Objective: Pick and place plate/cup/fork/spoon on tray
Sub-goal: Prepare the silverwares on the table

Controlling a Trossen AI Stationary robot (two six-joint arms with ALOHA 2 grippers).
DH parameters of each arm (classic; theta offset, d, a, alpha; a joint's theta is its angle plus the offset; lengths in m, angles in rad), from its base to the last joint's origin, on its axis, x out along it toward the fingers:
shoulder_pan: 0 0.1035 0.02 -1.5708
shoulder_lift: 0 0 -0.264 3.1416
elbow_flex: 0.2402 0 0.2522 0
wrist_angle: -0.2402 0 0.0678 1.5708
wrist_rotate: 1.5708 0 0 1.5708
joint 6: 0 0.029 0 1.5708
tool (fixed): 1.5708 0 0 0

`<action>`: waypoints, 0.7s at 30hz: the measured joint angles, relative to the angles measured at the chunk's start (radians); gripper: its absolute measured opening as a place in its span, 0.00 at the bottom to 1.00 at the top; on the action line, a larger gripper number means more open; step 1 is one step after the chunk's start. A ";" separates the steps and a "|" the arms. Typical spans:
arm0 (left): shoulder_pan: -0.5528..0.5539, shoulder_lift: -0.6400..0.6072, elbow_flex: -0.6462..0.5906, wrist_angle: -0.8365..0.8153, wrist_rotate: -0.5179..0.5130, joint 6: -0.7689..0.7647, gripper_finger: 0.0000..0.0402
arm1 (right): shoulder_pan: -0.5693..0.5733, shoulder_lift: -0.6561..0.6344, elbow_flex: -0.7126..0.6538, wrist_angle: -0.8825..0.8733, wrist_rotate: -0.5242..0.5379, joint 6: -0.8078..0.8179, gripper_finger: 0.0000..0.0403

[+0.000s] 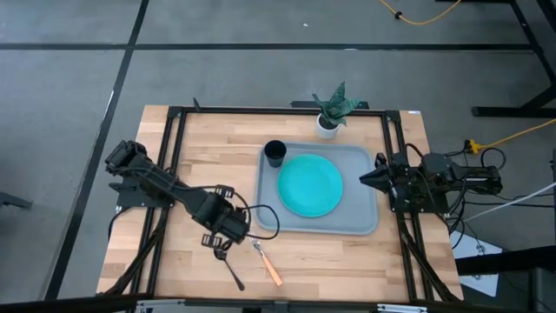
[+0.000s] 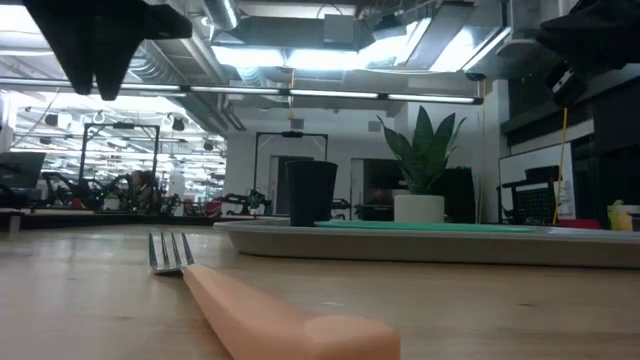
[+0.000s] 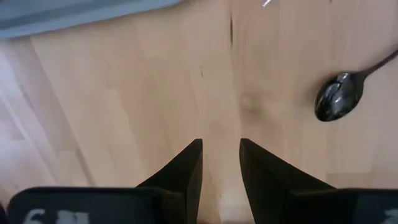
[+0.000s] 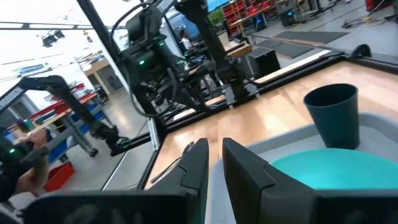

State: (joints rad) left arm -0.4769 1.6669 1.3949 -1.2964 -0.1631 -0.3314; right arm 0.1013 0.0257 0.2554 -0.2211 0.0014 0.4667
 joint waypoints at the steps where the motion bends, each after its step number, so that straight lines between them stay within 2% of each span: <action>1: -0.007 0.000 0.000 0.002 0.003 -0.003 0.25 | 0.000 0.000 0.000 0.000 0.008 0.001 0.13; 7: -0.038 0.000 0.000 0.026 0.228 -0.057 0.25 | 0.000 0.000 0.000 -0.001 0.032 -0.036 0.13; 12: -0.087 0.000 0.000 0.102 0.162 -0.239 0.25 | 0.000 0.000 0.000 -0.002 0.032 -0.056 0.13; 17: -0.113 0.000 0.000 0.173 0.111 -0.339 0.25 | 0.000 0.000 0.000 -0.002 0.032 -0.055 0.13; 21: -0.120 0.000 0.000 0.311 0.047 -0.429 0.25 | 0.000 0.000 0.000 -0.002 0.032 -0.042 0.13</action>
State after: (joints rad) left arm -0.5968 1.6672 1.3945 -0.9855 -0.1164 -0.7599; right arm 0.1013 0.0261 0.2554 -0.2230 0.0338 0.4247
